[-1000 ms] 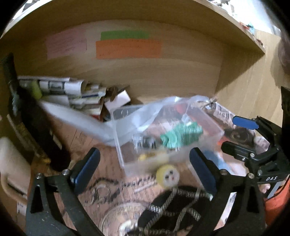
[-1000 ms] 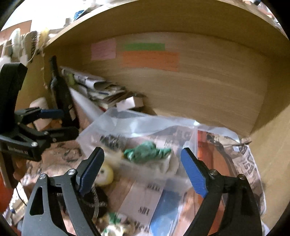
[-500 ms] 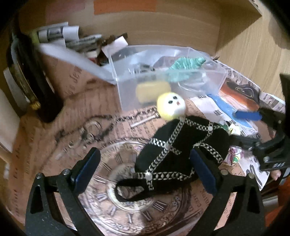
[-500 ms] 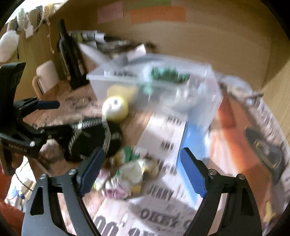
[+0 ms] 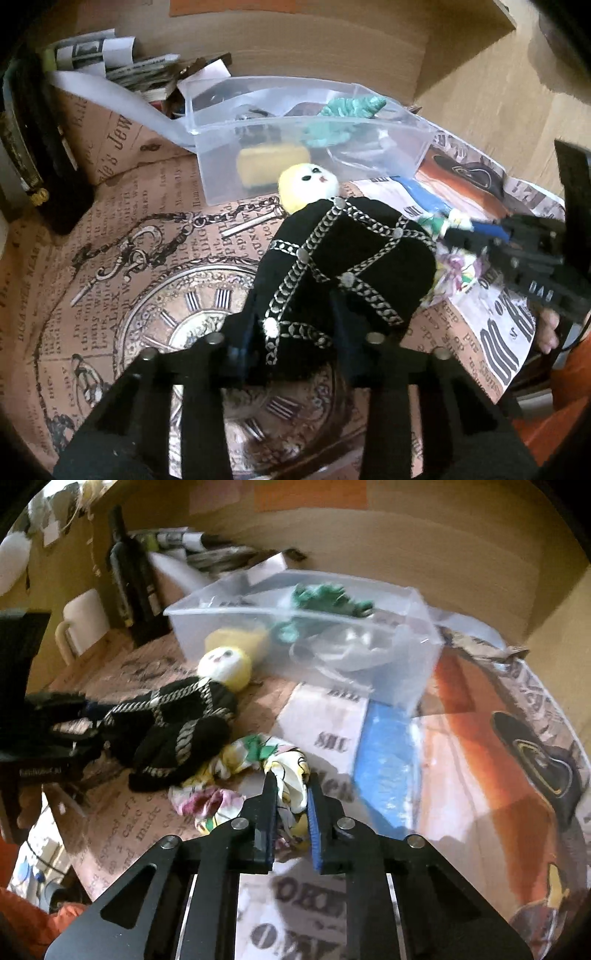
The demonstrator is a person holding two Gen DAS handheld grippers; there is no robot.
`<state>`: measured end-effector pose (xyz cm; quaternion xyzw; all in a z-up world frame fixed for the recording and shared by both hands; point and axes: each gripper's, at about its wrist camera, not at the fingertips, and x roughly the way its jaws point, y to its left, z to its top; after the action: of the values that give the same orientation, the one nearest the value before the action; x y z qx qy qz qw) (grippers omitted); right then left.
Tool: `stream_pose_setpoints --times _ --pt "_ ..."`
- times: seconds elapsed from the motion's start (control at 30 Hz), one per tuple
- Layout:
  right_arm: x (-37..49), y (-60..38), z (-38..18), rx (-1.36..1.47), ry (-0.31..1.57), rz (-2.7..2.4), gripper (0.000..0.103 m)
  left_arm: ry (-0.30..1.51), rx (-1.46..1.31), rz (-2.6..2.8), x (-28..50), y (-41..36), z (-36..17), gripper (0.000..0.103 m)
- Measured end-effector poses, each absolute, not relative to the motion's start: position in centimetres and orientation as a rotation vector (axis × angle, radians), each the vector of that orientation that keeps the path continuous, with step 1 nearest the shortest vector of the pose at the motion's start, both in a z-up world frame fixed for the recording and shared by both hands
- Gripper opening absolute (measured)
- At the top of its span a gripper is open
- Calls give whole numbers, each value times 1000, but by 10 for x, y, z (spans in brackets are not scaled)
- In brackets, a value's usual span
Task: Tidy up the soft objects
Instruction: 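Grasp the black chain-trimmed pouch with the left gripper while the right grasps the floral fabric, then drop the black pouch into the box with the left gripper while the right drops the fabric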
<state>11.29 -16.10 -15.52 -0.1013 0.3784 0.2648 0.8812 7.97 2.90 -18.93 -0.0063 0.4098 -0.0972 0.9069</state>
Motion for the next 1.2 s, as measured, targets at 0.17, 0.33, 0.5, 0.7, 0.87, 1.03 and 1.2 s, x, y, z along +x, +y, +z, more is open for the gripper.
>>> stream_pose_setpoints --times 0.17,0.33,0.5,0.7,0.87,1.03,1.2 --pt "115 -177 -136 -175 724 503 12 796 7 -190 68 29 -172 26" --pt "121 -191 -115 -133 659 463 12 736 -12 -198 61 35 -149 24" --pt "124 -199 -99 -100 600 440 12 687 -42 -212 62 42 -127 19" --pt "128 -201 -86 -79 553 447 13 641 -74 -227 69 46 -103 19" --pt "130 -199 -78 -69 521 457 13 580 -69 -207 73 48 -81 18" --pt "136 -199 -69 -60 486 469 13 506 -75 -170 80 53 -59 18" --pt "144 -197 -57 -51 452 475 13 462 -85 -124 102 58 -49 19"
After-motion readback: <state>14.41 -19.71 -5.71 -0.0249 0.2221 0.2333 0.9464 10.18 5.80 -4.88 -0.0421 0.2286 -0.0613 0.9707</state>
